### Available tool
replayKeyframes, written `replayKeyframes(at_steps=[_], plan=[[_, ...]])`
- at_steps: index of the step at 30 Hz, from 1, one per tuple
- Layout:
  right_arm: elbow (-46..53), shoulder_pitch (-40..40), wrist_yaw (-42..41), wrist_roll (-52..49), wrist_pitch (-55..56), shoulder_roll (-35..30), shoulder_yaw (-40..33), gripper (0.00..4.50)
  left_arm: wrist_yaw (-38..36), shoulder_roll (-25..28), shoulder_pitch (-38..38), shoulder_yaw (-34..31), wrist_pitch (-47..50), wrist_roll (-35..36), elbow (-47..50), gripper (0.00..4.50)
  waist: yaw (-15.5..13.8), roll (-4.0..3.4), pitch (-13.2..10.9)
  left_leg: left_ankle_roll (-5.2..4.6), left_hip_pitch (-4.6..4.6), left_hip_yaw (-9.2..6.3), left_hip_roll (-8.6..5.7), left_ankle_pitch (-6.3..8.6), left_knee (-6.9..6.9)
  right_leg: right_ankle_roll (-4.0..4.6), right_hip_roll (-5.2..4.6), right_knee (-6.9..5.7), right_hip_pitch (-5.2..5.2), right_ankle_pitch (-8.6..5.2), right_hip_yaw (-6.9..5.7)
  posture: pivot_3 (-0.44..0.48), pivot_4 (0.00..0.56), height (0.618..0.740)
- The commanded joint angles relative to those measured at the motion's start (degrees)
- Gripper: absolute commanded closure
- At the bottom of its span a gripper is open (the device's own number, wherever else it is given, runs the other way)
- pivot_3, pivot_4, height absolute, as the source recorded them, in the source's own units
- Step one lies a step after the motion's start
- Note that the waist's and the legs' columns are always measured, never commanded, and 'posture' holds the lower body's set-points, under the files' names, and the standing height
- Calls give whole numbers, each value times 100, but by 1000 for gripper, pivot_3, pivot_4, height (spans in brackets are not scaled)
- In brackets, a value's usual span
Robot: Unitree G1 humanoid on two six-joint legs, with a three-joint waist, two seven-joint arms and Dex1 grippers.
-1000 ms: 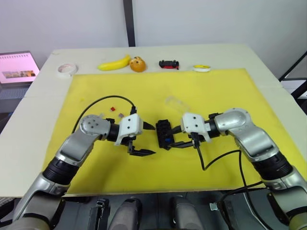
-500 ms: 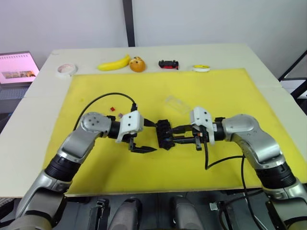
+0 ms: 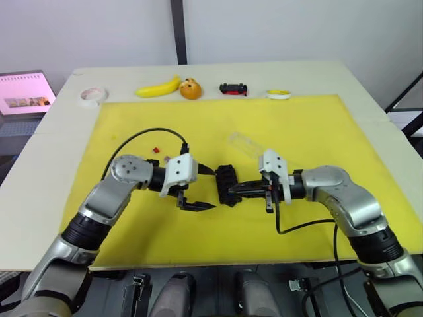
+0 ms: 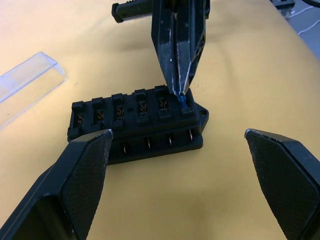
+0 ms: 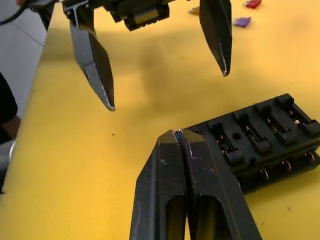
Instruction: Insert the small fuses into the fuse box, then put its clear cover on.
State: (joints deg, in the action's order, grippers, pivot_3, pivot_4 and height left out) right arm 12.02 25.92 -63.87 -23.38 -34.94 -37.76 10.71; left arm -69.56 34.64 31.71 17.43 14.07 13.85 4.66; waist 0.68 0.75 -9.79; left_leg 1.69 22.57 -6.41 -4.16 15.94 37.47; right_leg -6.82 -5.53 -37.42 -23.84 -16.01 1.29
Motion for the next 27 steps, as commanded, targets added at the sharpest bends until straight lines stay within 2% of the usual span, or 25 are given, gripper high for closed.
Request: replayKeyframes(at_steps=[1,27], plan=[[68,28,-9,-55,-38,-17,-20,4425,-95,20,21,-32,-268,-35,221,0,0,0,0,0,0,0,0,0,0,0,0,0,0,0,0,0,150,740],[311,-151,51,82,174,-64,82,4425,-92,-103,126,-11,-252,-119,120,0,1,0,0,-1,-2,0,0,0,3,0,0,-4,1,0,0,0,150,740]])
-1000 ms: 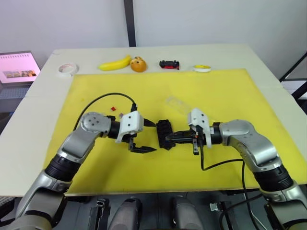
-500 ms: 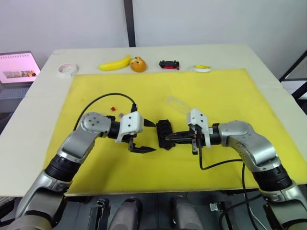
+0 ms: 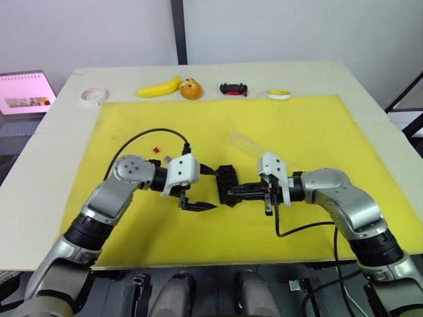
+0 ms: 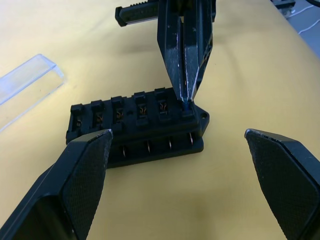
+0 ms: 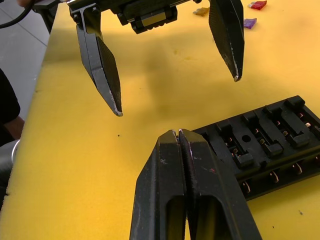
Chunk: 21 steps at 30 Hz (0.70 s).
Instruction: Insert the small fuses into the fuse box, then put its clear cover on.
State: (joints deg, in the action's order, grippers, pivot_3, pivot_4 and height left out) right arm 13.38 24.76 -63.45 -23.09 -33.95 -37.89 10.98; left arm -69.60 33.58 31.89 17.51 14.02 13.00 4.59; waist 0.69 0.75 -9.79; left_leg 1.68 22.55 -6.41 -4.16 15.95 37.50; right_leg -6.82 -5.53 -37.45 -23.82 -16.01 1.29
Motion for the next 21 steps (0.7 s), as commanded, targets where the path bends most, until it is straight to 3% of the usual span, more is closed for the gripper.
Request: replayKeyframes(at_steps=[1,13,21], plan=[[174,-54,0,110,141,-66,87,4425,-88,1,107,-18,-245,-34,129,0,0,0,0,0,0,0,0,0,0,0,0,0,0,0,0,0,150,740],[61,-21,136,400,344,-75,155,4425,-96,-19,167,-27,-326,-42,-27,0,-1,0,1,-2,-7,-1,0,1,5,0,0,0,10,0,-1,0,150,740],[1112,-112,858,-971,-979,92,-1071,4425,398,-149,-196,-383,198,292,313,0,-10,0,0,-2,-6,-5,0,1,7,0,-1,-1,11,0,-1,0,150,740]])
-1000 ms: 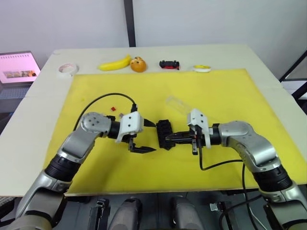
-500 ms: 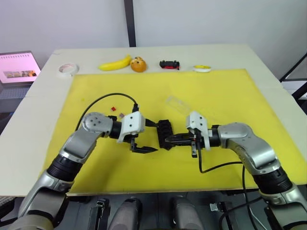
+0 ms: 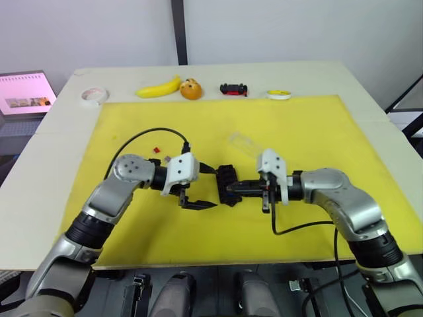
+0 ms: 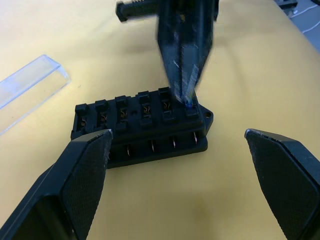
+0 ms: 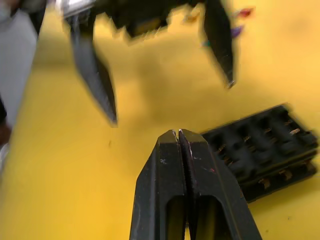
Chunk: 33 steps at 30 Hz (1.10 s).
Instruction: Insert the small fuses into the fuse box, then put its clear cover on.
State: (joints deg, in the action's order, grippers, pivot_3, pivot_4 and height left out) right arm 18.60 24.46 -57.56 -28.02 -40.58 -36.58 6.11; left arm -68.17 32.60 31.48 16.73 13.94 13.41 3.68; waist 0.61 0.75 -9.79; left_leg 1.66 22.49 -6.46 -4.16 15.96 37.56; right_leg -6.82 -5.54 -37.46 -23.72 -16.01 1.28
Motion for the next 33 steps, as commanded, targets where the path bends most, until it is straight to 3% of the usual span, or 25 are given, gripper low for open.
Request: replayKeyframes(at_steps=[1,8,9,11,18,21,26,33], plan=[[780,-187,411,-567,-422,-117,-822,4425,404,-47,-311,-458,395,369,590,0,-1,0,0,-2,1,0,0,1,0,0,0,1,0,0,0,0,150,740],[1006,-1134,933,-456,-477,-926,-2300,4425,1414,276,-1800,-2277,1634,1404,1688,0,7,-1,1,-17,-3,1,1,10,-1,0,-1,-1,1,0,3,0,150,740],[895,-1271,937,-429,-460,-1061,-2518,4175,1517,367,-2061,-2618,1788,1532,1758,0,6,-2,1,-17,-4,2,1,10,-4,0,-1,-1,1,0,4,0,150,740],[637,-1531,878,-380,-381,-1302,-2902,3530,1701,537,-2518,-3235,2080,1754,1830,0,-3,-2,1,-17,-7,3,2,10,-7,0,-1,-1,2,0,5,0,150,740],[-221,-2255,616,-2,190,-1900,-3789,24,1855,954,-4133,-5305,2556,2188,1304,0,-6,-3,1,-20,-13,7,2,12,-11,1,-3,11,14,-1,4,0,150,740],[-440,-2349,630,99,390,-1982,-3920,24,1988,977,-4445,-5747,2596,2225,969,0,-12,-4,2,-20,-23,6,3,12,-17,2,-4,18,27,-1,1,0,150,740],[107,-2386,808,-152,185,-1746,-3716,24,2016,1121,-4444,-5830,3080,2681,1138,0,-36,-5,2,-21,-28,3,3,14,-18,2,-9,26,38,-1,-1,0,150,740],[1178,-1632,1025,-849,-305,-1426,-2664,24,2294,1489,-3140,-4850,4504,3335,831,0,0,-7,3,-19,-28,-2,3,13,-20,2,-9,24,36,-1,-2,0,150,740]])
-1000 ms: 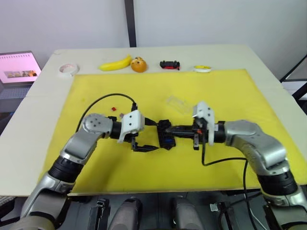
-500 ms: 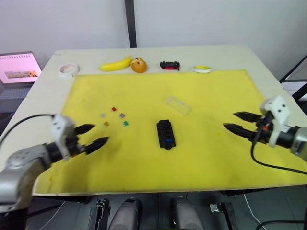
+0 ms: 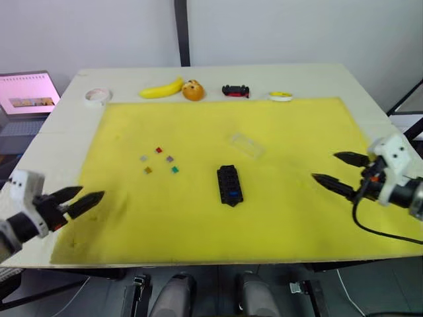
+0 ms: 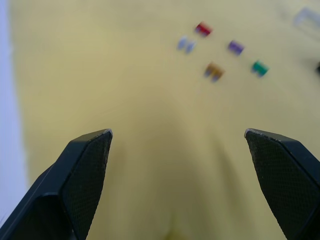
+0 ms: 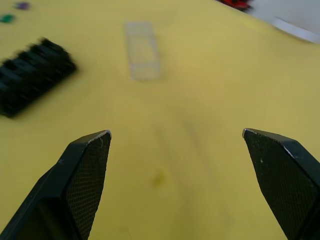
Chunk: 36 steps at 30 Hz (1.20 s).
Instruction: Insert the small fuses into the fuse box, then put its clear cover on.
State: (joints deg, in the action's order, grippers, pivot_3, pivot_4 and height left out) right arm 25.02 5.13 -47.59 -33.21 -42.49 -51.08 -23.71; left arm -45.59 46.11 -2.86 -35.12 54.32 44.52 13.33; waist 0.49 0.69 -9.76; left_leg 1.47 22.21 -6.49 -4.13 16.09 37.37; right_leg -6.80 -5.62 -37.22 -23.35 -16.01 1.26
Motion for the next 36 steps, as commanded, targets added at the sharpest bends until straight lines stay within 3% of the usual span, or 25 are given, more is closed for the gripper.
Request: replayKeyframes(at_steps=[1,7,15,21,28,36], plan=[[648,493,-11,-364,-112,47,579,24,93,116,560,435,734,365,-299,0,18,-3,1,0,0,1,0,0,-3,0,2,0,-4,0,0,0,150,740],[664,1562,-240,-511,-117,243,1708,24,519,-17,1898,768,2056,821,-1239,0,30,0,-1,2,2,2,0,-1,-6,0,6,-3,-13,0,0,0,150,740],[596,2202,-51,-237,-14,879,2667,24,1316,-602,2950,208,3467,958,-2690,0,22,6,1,16,10,0,-3,-9,1,-1,6,-11,-25,0,-1,0,150,740],[553,2243,90,43,92,1163,3038,24,1728,-965,3374,-308,3773,902,-3279,0,11,12,5,28,13,0,-5,-16,4,-1,4,-22,-31,0,0,0,150,740],[539,2264,251,215,74,1454,3241,24,1959,-1182,3248,-223,3818,1287,-3221,0,5,12,5,45,13,-1,-7,-25,5,-1,1,-25,-31,1,2,0,150,740],[419,2307,344,360,85,1633,3311,24,2290,-1533,3569,-466,3566,1000,-3371,0,-26,14,6,46,13,-4,-11,-27,7,-1,0,-25,-29,1,0,0,150,740]])
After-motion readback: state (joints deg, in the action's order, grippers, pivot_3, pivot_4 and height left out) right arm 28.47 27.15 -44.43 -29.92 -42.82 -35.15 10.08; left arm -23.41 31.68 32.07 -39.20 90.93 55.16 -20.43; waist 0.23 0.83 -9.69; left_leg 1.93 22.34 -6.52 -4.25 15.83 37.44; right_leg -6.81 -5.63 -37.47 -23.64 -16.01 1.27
